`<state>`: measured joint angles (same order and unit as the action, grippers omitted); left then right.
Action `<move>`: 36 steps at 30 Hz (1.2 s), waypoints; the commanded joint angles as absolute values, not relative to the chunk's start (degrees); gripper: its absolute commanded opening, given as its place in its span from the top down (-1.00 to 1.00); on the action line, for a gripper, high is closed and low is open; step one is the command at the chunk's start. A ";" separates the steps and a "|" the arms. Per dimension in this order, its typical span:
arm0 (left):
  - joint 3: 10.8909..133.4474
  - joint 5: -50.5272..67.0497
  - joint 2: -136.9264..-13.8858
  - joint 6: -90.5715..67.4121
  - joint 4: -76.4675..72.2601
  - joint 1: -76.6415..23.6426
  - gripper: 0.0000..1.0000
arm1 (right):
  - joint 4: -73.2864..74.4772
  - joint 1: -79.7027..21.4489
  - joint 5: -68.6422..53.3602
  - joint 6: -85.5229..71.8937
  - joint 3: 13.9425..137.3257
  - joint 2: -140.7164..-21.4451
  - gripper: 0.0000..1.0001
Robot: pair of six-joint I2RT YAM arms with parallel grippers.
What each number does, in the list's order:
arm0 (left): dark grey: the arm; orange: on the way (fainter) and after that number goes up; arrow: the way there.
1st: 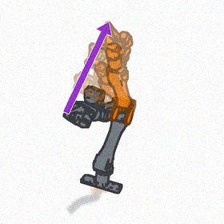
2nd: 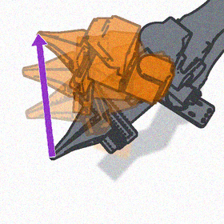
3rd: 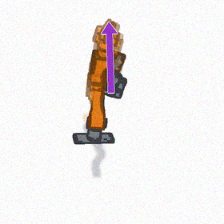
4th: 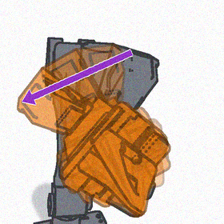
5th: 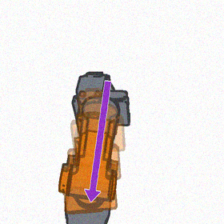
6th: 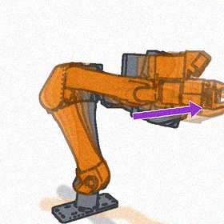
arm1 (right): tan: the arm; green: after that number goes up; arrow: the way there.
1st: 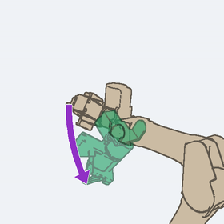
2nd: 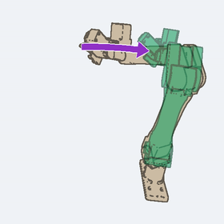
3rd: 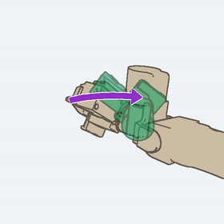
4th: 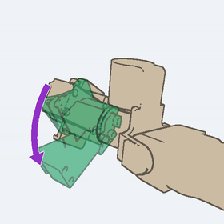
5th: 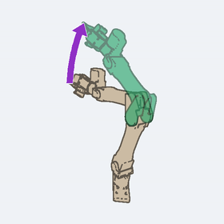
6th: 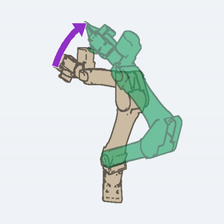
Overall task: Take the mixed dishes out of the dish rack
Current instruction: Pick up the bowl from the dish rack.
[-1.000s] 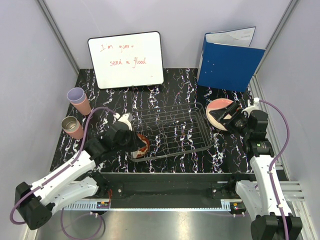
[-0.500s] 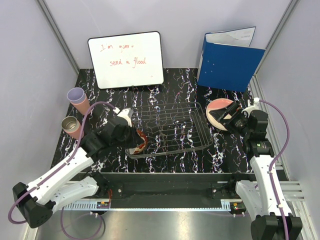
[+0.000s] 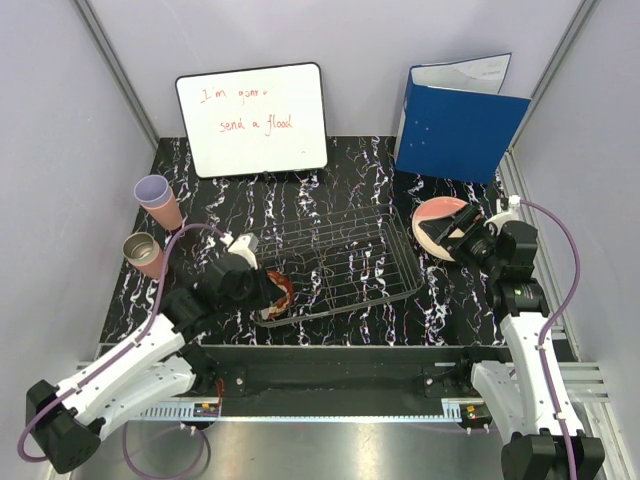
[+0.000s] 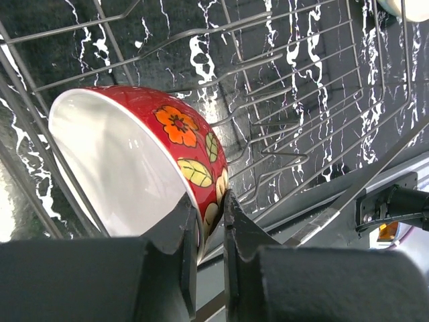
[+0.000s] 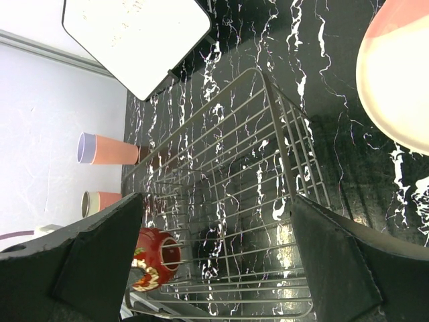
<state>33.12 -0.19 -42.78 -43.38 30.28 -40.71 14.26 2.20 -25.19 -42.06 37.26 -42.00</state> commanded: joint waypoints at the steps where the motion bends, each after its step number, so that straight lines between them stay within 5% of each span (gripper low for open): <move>1: 28.49 -0.35 -39.56 -42.36 23.48 -38.94 1.00 | 12.57 1.58 -26.10 -42.10 36.83 -40.87 -0.98; 17: 17.40 13.26 -27.25 -49.13 13.97 -28.92 1.00 | 12.74 1.58 -26.10 -42.01 36.47 -40.43 -0.98; 36: 29.26 18.28 -28.03 -45.44 16.88 -24.08 1.00 | 12.39 1.58 -26.10 -42.10 35.86 -39.99 -0.98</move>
<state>22.96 16.40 -27.62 -47.07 23.09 -24.99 14.41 2.02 -25.17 -42.06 36.29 -40.95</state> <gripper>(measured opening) 0.150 0.990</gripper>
